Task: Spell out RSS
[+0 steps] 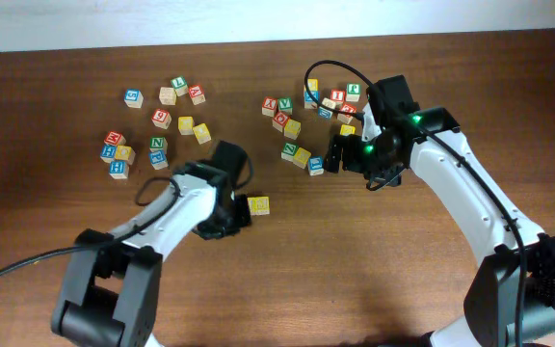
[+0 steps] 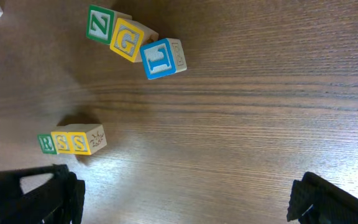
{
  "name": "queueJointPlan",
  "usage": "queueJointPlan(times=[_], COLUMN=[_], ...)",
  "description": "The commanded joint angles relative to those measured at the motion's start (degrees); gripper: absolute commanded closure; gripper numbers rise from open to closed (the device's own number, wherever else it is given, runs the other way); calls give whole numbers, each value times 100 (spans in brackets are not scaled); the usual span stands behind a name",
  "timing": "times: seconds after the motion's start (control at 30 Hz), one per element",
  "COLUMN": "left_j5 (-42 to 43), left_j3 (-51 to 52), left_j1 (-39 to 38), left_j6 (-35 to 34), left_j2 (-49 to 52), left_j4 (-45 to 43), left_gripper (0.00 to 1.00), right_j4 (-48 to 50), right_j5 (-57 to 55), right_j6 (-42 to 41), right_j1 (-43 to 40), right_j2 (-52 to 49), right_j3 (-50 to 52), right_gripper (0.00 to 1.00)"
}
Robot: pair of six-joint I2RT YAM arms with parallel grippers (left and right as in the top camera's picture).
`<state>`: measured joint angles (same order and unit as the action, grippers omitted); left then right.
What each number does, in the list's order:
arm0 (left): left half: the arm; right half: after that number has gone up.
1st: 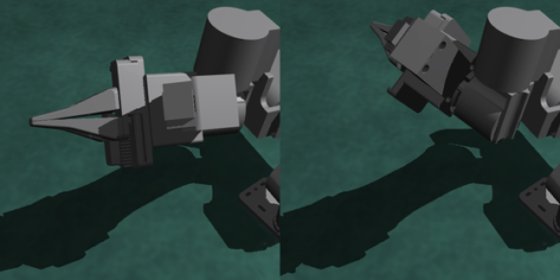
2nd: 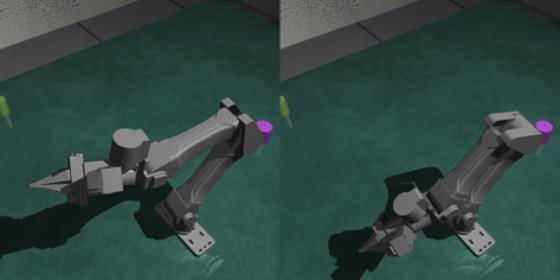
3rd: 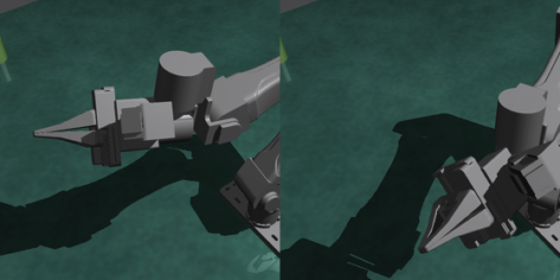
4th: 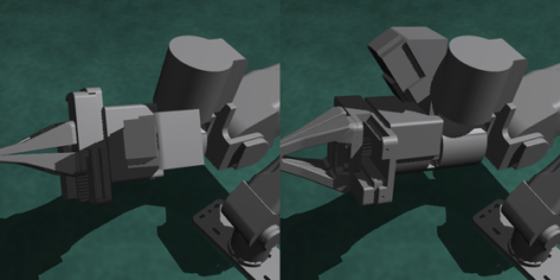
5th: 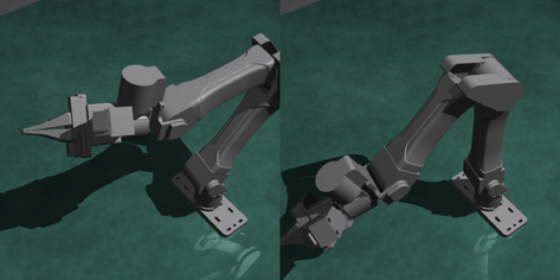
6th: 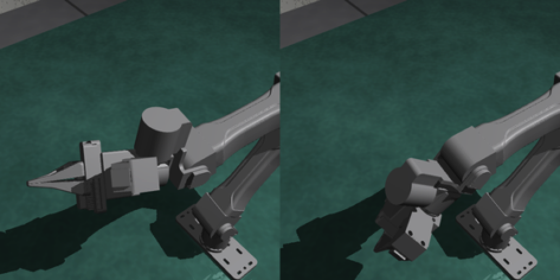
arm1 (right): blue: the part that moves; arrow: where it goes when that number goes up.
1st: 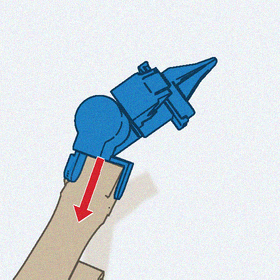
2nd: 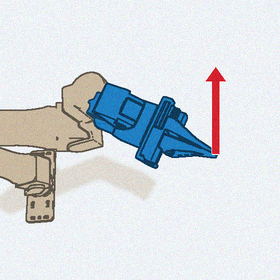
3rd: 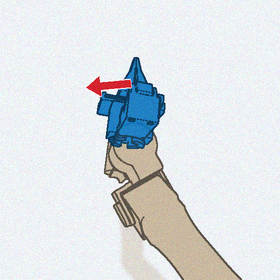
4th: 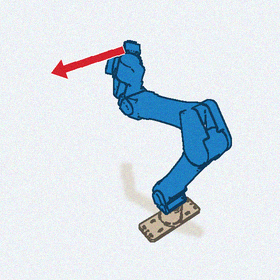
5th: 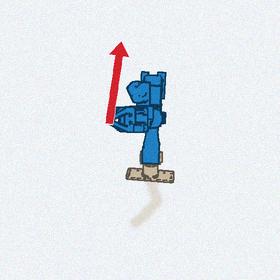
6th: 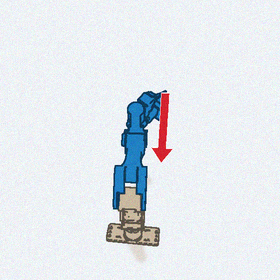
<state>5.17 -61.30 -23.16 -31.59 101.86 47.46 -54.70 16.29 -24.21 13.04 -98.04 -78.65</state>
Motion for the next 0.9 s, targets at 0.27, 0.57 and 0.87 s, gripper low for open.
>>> queueJointPlan(times=[0.27, 0.57, 0.87], left_j5=[-308, -367, -367], left_j3=[105, 107, 107], left_j1=[-33, -33, -33], left_j6=[-181, -111, -111], left_j2=[-105, -105, -105], left_j4=[-393, -463, -503], left_gripper=[100, 100, 100], right_j4=[4, 4, 4], right_j5=[-50, -50, -50], right_j6=[-4, -4, -4], right_j1=[-35, -35, -35], right_j2=[55, 55, 55], right_j3=[-76, -76, -76], right_gripper=[2, 2, 1])
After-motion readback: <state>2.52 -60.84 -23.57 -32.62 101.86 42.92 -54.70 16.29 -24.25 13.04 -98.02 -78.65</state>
